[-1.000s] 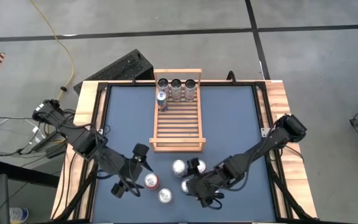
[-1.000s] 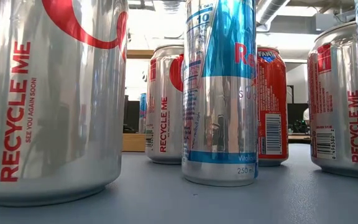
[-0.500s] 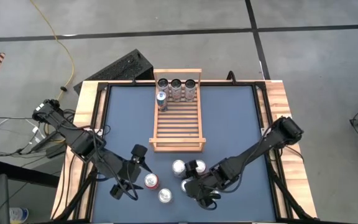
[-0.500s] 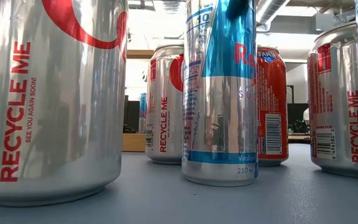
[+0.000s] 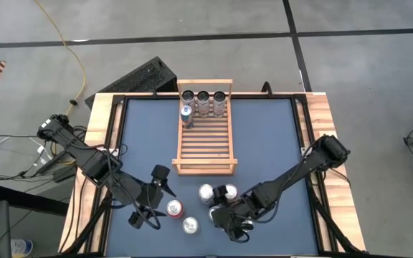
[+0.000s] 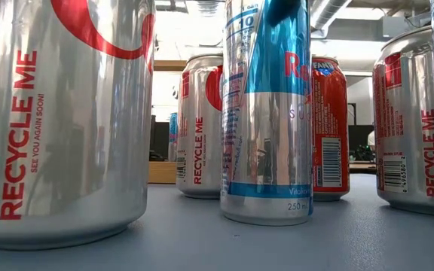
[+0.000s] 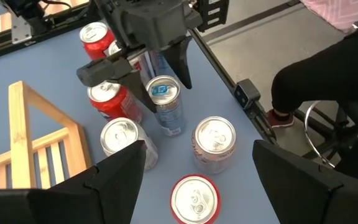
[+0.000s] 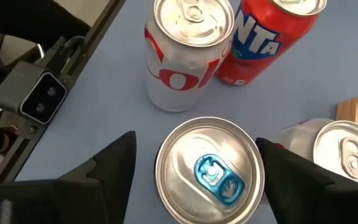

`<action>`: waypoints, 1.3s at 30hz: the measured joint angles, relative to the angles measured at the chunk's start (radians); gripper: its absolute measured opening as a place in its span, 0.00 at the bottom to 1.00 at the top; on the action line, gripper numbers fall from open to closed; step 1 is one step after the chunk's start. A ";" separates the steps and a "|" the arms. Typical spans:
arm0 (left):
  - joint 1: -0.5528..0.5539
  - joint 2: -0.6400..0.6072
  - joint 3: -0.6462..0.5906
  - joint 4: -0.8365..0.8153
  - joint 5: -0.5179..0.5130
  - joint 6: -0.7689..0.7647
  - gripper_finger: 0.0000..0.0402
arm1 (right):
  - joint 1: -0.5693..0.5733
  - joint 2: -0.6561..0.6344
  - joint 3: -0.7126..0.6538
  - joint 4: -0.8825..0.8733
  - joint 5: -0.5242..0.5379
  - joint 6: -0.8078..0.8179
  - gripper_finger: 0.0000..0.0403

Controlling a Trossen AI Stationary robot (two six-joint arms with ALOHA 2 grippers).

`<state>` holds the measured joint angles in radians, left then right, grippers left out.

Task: Place canned beverage on shelf
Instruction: Put the left blue soda can on the shelf aligned with the other blue soda can

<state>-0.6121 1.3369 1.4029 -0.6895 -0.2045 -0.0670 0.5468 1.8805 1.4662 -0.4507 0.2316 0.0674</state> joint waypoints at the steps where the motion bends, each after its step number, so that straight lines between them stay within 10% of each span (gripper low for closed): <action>1: 0.000 0.000 0.000 0.000 -0.002 -0.003 0.71 | 0.000 0.000 0.000 0.002 0.001 0.009 0.72; 14: 0.000 0.000 0.000 0.000 -0.006 -0.012 0.71 | 0.000 -0.002 0.001 -0.003 0.008 0.102 0.42; 39: -0.009 0.111 0.001 -0.019 -0.378 -0.185 0.71 | 0.035 0.000 0.000 0.006 0.252 0.602 0.45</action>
<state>-0.6209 1.4479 1.4036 -0.7088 -0.5829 -0.2520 0.5816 1.8801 1.4658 -0.4442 0.4831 0.6691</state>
